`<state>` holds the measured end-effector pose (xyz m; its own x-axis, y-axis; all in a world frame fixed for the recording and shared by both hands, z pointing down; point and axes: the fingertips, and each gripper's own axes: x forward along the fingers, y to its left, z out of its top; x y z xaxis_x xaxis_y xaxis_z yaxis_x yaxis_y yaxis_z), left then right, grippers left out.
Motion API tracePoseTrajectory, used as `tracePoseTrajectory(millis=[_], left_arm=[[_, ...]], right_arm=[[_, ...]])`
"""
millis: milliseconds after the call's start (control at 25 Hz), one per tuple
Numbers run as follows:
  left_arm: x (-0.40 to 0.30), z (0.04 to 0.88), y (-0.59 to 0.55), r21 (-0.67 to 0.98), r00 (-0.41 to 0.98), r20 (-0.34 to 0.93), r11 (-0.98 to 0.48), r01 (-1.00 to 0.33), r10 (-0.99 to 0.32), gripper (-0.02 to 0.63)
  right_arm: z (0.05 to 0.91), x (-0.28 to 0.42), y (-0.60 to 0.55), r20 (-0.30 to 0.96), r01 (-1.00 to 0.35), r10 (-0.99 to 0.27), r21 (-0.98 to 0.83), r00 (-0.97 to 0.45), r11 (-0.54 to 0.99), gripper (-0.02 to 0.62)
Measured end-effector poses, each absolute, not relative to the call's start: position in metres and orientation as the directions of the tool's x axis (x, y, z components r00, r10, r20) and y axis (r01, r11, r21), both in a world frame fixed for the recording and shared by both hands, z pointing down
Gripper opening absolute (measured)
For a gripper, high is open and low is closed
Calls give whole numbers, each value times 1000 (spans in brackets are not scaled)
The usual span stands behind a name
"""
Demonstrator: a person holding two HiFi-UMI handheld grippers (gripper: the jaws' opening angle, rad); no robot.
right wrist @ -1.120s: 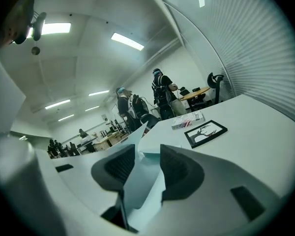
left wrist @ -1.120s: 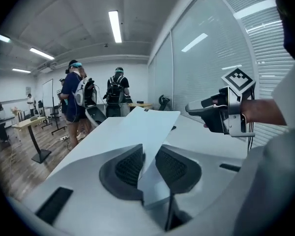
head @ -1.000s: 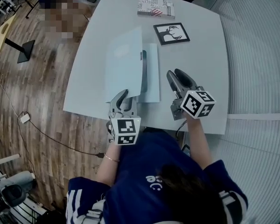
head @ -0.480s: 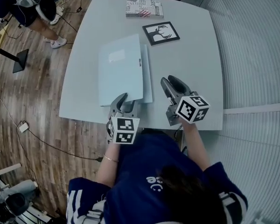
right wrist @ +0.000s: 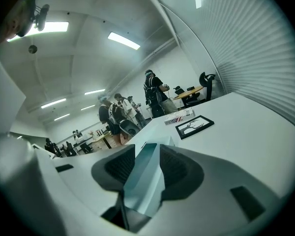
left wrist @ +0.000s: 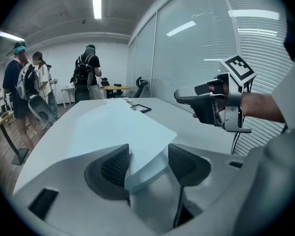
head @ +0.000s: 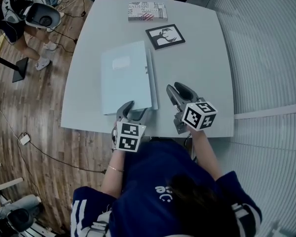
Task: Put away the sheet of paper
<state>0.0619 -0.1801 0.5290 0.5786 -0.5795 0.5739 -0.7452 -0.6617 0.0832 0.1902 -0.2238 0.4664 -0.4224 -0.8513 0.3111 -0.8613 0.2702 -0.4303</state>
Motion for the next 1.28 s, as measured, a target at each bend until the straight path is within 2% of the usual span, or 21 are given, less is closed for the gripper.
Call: tracePoseTrajectory(millis=[240,400,560,840,960,1080,1280], left_arm=[[72,533,-167,214,654,590,-689,-692,-474,241],[75,534,-161,262,676,586,-685,-680,-447,241],[81,519,-157,347,747,520,-697,-628,-414,241],[82,463,-152,364,841,347,-767,-529,-415,239],[76,430,-156,321,862,244,-802,-504,-444,238],[60,408,-166,354,854,164,-778,-518,-494,238],[14,396,-188,364,742,104,-669,-648,-662,227]], right_arm=[[464,184,-225,303,-861,-848,-414,-435,294,171],[459,180,-227,291,-854,-847,-422,-445,304,175],[455,174,-228,283,-847,-841,-421,-462,324,175],[440,165,-231,246,-843,-851,-417,-463,339,175],[436,159,-233,237,-842,-854,-418,-464,341,173],[434,150,-233,230,-842,-855,-414,-465,346,171],[445,131,-227,299,-851,-823,-380,-483,362,166]])
